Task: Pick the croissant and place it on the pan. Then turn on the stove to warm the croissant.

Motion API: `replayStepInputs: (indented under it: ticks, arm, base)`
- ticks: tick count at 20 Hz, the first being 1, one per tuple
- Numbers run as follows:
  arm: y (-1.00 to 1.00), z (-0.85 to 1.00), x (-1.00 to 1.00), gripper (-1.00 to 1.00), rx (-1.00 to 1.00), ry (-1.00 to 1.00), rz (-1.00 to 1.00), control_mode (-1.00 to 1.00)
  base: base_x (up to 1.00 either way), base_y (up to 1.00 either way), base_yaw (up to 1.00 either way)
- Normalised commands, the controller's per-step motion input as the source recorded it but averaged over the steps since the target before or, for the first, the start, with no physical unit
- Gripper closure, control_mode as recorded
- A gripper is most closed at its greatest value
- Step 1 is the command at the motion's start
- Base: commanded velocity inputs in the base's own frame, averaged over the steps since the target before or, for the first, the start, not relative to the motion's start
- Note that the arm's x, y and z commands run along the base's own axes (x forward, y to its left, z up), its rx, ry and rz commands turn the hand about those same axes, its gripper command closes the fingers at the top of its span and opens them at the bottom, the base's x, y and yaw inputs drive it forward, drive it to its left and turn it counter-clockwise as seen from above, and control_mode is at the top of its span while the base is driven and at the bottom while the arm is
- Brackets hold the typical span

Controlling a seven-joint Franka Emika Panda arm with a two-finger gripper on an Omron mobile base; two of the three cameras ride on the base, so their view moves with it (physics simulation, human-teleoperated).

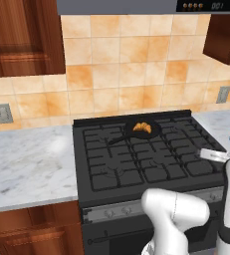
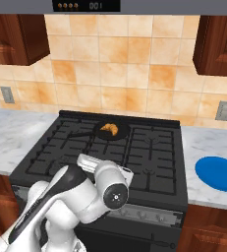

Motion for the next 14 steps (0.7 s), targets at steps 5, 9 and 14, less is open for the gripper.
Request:
replayStepInputs:
  ticks: [5, 9, 14]
  arm:
    - [-0.3, -0.03, -0.52, -1.0, 0.09, 0.0, 0.0, -1.0]
    - [-0.33, -0.06, -0.55, -1.0, 0.1, 0.0, 0.0, -1.0]
    - [-0.23, -0.19, -0.52, -1.0, 0.02, 0.0, 0.0, -1.0]
  base:
    - [0.0, 0.0, 0.0]
    - [0.0, 0.0, 0.0]
    - [0.0, 0.0, 0.0]
